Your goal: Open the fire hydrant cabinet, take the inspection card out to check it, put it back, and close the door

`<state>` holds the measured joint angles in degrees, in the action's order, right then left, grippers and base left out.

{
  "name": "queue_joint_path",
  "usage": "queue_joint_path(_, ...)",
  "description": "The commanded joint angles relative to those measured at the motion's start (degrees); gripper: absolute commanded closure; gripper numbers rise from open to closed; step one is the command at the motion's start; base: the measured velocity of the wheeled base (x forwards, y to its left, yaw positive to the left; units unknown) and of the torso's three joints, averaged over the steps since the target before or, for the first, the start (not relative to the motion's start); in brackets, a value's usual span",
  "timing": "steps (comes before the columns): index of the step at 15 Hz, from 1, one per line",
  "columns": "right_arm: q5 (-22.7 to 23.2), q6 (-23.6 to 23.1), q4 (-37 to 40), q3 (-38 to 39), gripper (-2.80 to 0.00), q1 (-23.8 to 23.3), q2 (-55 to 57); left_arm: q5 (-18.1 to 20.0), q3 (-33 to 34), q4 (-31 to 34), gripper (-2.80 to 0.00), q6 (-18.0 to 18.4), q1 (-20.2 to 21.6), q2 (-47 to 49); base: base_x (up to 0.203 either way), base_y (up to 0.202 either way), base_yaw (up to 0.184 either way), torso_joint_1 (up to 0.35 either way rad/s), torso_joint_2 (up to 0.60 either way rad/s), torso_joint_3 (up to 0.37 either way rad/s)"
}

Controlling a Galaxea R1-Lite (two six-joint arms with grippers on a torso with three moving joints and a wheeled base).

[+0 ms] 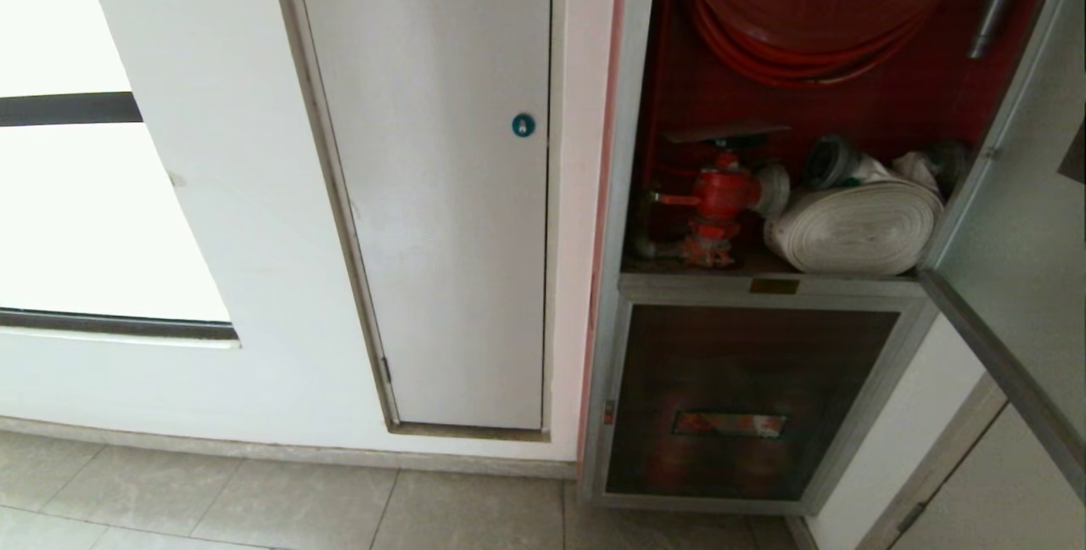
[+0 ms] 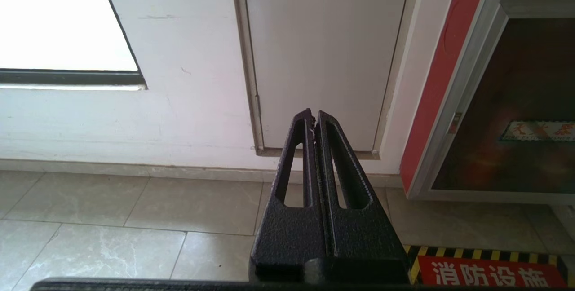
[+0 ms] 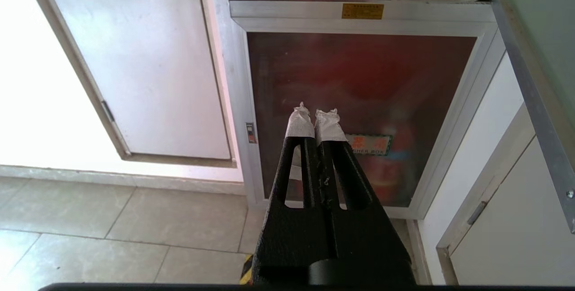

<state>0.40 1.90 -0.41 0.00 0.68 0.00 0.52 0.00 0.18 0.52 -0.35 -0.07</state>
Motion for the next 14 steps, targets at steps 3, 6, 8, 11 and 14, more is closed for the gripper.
queue_joint_path(3, 0.0, 0.0, 0.1, 0.1, 0.0, 0.0, 0.0, 0.0, 0.0, 0.0, 0.0, 0.1, 0.0, 0.0, 0.0, 0.0, 0.0, 0.0, 0.0, 0.0)
queue_joint_path(6, -0.3, 0.5, 0.0, 0.2, 0.0, 0.0, 0.0, 0.0, 0.0, 0.0, 0.0, 0.0, 0.0, 0.1, 0.0, 0.0, 0.0, 0.0, 0.0, 0.0)
queue_joint_path(8, -1.2, 2.2, -0.7, -0.6, 0.0, 0.0, 0.0, 0.0, 0.0, 0.0, 0.0, 0.0, 0.0, 0.1, 0.0, 0.0, 0.0, 0.0, 0.0, 0.0)
queue_joint_path(11, -2.0, 3.4, 0.3, -7.4, 0.0, 0.0, 2.2, 0.0, 0.0, 0.0, 0.0, 0.0, 0.0, 0.1, 0.0, 0.0, 0.0, 0.0, 0.0, 0.0)
queue_joint_path(14, -6.2, 3.4, 0.8, -13.5, 0.0, 0.0, 9.6, 0.0, 0.0, 0.0, 0.0, 0.1, 0.0, 0.0, 0.0, 0.0, 0.0, 0.0, 0.0, 0.0)
